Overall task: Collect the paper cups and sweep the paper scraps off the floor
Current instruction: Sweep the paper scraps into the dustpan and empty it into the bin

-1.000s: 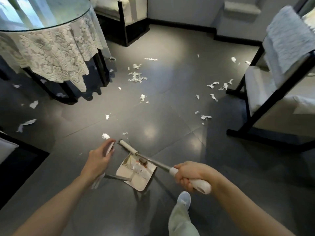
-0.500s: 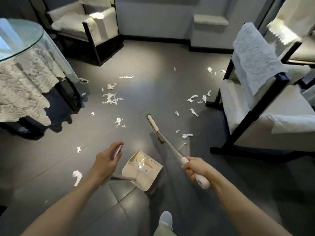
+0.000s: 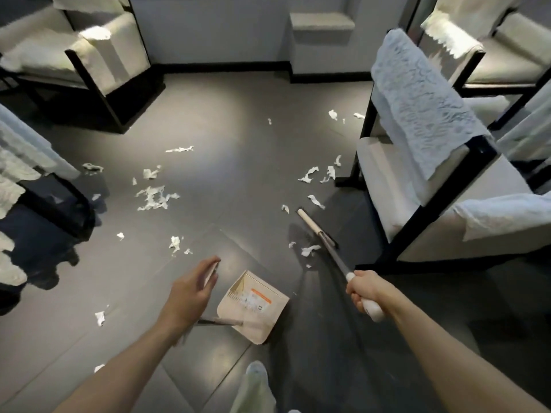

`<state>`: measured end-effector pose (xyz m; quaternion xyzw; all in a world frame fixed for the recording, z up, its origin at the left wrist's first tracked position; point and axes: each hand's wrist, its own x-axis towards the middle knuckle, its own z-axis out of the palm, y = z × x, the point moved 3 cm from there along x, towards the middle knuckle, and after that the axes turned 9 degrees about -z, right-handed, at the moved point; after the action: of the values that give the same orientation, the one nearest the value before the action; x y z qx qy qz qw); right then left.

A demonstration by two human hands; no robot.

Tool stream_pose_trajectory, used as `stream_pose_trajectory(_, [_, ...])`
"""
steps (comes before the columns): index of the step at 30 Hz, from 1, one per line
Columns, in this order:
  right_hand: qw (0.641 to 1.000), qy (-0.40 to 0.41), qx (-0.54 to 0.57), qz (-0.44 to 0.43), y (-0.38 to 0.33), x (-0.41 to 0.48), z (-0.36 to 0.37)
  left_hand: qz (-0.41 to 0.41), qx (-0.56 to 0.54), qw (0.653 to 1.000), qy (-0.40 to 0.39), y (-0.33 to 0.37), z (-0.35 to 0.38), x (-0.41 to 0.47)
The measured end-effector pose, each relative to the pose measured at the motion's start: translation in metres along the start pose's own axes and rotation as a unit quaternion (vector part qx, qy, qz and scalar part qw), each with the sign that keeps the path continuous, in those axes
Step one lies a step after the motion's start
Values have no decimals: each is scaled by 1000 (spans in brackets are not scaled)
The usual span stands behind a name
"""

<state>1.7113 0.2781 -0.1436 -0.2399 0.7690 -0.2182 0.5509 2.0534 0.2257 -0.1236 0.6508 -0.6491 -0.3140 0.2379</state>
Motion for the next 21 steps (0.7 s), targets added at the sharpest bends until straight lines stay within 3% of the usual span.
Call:
stream_pose_trajectory(7, [992, -78, -100, 16, -18, 37, 34, 0, 13, 1000, -12, 2, 24, 76])
stream_pose_trajectory(12, [971, -157, -177, 17, -35, 14, 76, 32, 10, 999, -16, 8, 26, 105])
stream_pose_trajectory(21, [967, -222, -22, 122, -81, -35, 61, -12, -14, 999, -39, 2, 13, 117])
